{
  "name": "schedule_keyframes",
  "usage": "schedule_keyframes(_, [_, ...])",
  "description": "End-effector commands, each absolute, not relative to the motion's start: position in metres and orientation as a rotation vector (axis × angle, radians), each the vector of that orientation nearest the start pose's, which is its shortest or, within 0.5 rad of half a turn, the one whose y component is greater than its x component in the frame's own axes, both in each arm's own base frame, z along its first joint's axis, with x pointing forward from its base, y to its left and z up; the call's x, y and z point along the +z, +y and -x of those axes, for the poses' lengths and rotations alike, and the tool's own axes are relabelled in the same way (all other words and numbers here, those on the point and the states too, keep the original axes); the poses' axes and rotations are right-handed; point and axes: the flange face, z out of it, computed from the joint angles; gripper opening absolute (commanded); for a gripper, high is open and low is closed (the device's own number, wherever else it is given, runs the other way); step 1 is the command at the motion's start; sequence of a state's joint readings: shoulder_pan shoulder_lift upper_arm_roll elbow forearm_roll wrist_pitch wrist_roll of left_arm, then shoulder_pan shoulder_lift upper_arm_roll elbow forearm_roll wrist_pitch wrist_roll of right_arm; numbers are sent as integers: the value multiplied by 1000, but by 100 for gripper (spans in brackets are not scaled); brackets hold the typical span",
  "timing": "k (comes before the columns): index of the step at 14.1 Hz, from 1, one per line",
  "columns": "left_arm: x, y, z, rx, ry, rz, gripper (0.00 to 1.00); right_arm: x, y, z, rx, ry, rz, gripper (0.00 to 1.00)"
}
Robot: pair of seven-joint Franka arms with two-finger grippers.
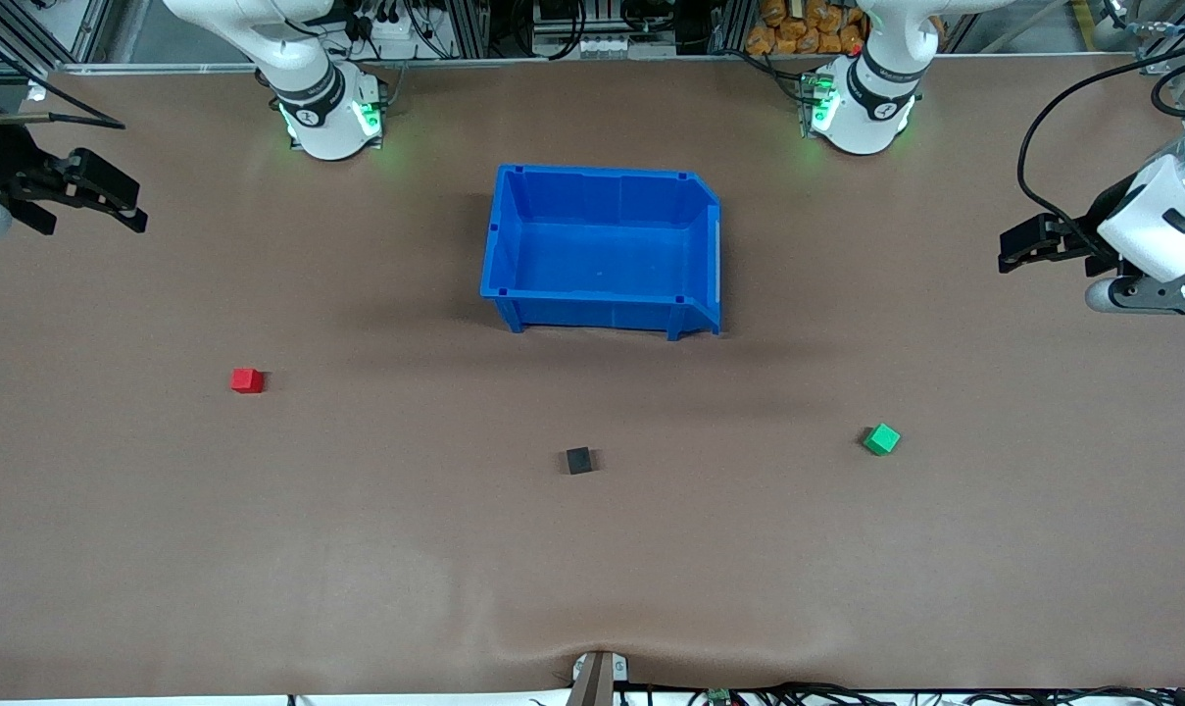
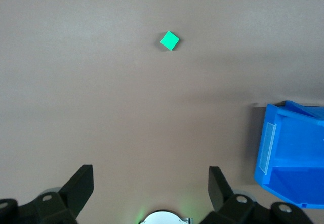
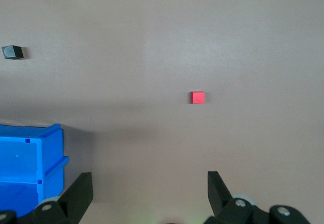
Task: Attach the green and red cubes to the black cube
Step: 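Reach the right gripper toward the red cube while the left gripper reaches the green cube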
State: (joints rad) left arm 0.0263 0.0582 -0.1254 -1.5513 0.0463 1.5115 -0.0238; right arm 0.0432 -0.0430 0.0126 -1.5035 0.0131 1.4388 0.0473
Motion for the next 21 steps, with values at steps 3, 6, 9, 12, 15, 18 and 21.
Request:
schedule_keyframes(3, [600, -52, -561, 160, 149, 3078, 100, 669, 29, -527, 37, -13, 3128, 100])
schedule_keyframes(6, [600, -57, -570, 149, 119, 3096, 100, 669, 29, -528, 39, -10, 3129, 100])
schedule_keyframes(9, [579, -52, -586, 192, 102, 3100, 100, 666, 28, -530, 51, -8, 3129, 100])
schedule_keyframes(12, [555, -53, -598, 222, 94, 3095, 100, 666, 28, -530, 51, -8, 3129, 100])
schedule_keyframes(15, [528, -47, -609, 271, 79, 3098, 100, 666, 27, -530, 49, -5, 3129, 100])
schedule_keyframes(18, [502, -47, -622, 290, 57, 3099, 100, 661, 9, -536, 53, 43, 3130, 100])
schedule_keyframes(21, [464, -54, -633, 323, -104, 3090, 100, 635, -11, -553, 120, 102, 3143, 100])
